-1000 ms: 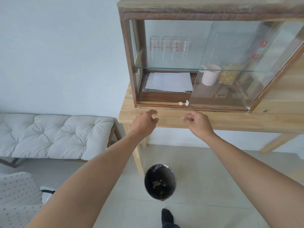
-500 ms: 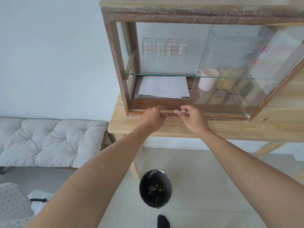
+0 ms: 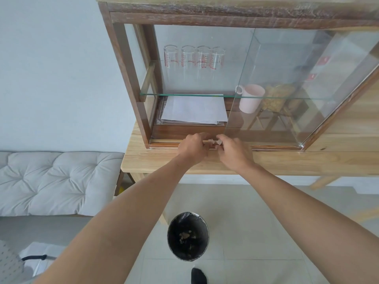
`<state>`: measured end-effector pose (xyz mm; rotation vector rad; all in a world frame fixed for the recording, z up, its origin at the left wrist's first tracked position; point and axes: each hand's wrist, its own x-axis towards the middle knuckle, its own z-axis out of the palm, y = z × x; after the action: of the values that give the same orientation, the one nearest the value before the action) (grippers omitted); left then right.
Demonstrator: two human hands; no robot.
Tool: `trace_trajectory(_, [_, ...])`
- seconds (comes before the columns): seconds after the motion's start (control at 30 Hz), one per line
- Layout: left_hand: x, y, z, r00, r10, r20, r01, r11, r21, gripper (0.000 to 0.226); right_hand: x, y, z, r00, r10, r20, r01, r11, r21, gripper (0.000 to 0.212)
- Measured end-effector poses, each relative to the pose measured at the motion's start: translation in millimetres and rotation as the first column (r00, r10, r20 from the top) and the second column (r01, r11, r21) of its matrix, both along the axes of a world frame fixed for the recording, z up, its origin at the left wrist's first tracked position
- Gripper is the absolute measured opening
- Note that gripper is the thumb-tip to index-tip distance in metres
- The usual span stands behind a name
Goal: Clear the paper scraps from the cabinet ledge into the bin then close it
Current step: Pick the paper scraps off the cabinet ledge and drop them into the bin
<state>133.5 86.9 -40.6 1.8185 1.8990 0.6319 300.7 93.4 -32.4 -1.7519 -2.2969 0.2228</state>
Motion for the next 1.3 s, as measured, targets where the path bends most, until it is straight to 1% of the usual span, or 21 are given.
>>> trace_trajectory(0.17, [1.4,1.1,-3.4,1.0,0.006,0.003,-0.006,1.0,0.011,0.028,-0.6,-1.7,0.4,0.993,-0.012,0.12,0.003,0.997,0.079,0.027])
trace_trajectory(0.23, [0.6,0.7,-3.4,1.0,0.009,-0.003,-0.009,1.0,0.03,0.027,-0.4,-0.7,1.1,0.99,-0.021,0.142,0.005,0.994,0.113,0.022])
trace_trajectory(0.4, [-4.1,-7.9,-0.6,1.0,0.019,0.013,-0.02,0.999,0.049,0.023,-0.9,2.1,0.9,0.991,-0.019,0.13,0.0,0.99,0.142,0.021])
trace_trajectory(0.5, [-13.1,-16.2,-1.5,0.999,0.02,0.031,-0.022,0.999,0.045,0.019,-3.5,0.3,0.1,0.998,-0.035,0.044,0.028,0.989,0.142,0.019])
trace_trajectory(0.6, [-22.6,-28.1,-2.1,0.999,0.016,0.034,-0.017,0.999,0.046,0.019,-7.9,-7.6,-0.1,0.997,-0.046,-0.058,0.053,0.991,0.121,0.018])
trace_trajectory(0.77, [-36.9,-56.6,-1.6,0.998,0.014,0.058,-0.016,0.999,0.031,0.022,-14.0,-35.0,-4.9,0.989,-0.049,-0.142,0.058,0.997,0.053,0.02])
trace_trajectory(0.93, [-47.9,-90.1,-2.5,0.997,0.021,0.07,-0.02,1.0,-0.021,0.024,-14.0,-67.0,-14.9,0.981,-0.051,-0.186,0.042,0.998,-0.051,0.02])
trace_trajectory(1.13, [-53.2,-126.4,-21.3,0.997,0.041,0.066,-0.038,0.998,-0.046,0.022,-8.8,-102.6,-28.1,0.969,-0.059,-0.242,0.031,0.992,-0.12,0.019])
trace_trajectory(1.23, [-53.2,-142.7,-34.8,0.997,0.044,0.07,-0.038,0.996,-0.078,0.022,-7.0,-117.7,-37.6,0.968,-0.076,-0.238,0.038,0.986,-0.161,0.019])
trace_trajectory(1.3, [-52.8,-152.7,-45.1,0.994,0.042,0.1,-0.032,0.994,-0.106,0.022,-5.6,-127.6,-46.8,0.971,-0.074,-0.228,0.031,0.982,-0.186,0.019])
